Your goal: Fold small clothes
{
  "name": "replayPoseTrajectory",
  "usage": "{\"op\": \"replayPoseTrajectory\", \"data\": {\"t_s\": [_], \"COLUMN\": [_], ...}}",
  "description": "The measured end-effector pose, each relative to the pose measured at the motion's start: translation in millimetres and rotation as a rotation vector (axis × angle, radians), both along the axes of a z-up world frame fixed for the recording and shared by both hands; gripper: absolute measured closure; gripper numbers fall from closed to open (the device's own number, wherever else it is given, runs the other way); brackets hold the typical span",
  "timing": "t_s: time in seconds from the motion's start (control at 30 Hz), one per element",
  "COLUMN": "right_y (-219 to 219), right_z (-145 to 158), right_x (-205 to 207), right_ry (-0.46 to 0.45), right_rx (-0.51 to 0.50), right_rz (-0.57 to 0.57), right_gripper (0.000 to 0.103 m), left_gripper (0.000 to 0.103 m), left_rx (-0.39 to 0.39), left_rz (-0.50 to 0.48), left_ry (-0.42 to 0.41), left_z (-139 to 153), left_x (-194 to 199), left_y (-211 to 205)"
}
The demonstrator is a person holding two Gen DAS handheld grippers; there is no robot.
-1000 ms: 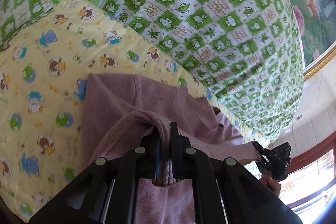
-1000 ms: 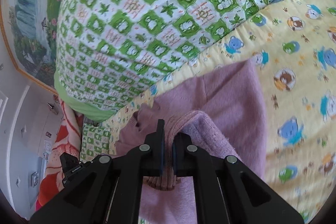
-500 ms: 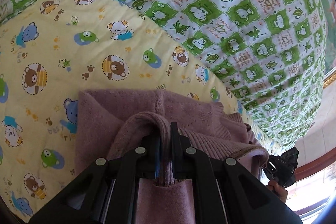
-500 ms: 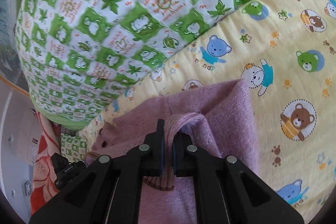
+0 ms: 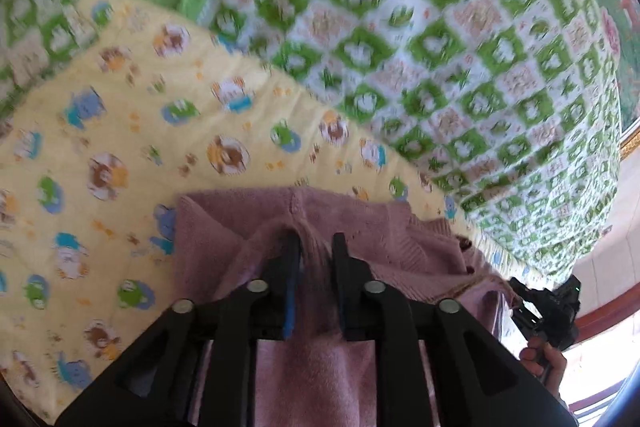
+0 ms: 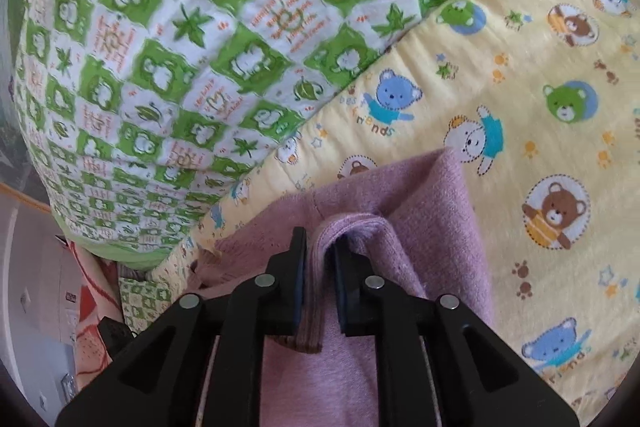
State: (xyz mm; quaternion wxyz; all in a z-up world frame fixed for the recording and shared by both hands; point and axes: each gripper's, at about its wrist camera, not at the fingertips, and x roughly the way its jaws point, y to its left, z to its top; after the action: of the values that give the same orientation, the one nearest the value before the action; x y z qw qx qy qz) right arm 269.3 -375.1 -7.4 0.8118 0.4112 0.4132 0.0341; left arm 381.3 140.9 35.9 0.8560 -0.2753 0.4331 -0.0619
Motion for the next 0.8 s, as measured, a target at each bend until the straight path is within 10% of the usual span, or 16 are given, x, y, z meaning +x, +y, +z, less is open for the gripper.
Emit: {"op": "replayPoseTrajectory", "data": {"t_s": [0.2, 0.37, 0.67, 0.8], "right_y": [-3, 51, 174, 175], "right_z": [39, 54, -1, -26], "right_x": [-29, -56, -62, -38], "right_ry": [-0.118, -0.19, -0.143, -0.1], "right_rx": [-0.048, -0.169, -0.335, -0.382], "right_rz": [-0.05, 0.114, 0.61, 0.633], "right_gripper": [0.064, 0.064, 0.064, 0.066], "left_gripper": [0.076, 0.071, 0.072, 0.082], "left_rx": [0.063, 0.028, 0.029, 0.079], "left_rz": [0.002, -0.226, -0.446, -0.439], "left_ry": [-0.069, -0.048, 0.07, 0.065], "left_z": [37, 24, -49, -61], "left_x": [-30, -69, -86, -56], "left_y": [4, -58, -147, -142]}}
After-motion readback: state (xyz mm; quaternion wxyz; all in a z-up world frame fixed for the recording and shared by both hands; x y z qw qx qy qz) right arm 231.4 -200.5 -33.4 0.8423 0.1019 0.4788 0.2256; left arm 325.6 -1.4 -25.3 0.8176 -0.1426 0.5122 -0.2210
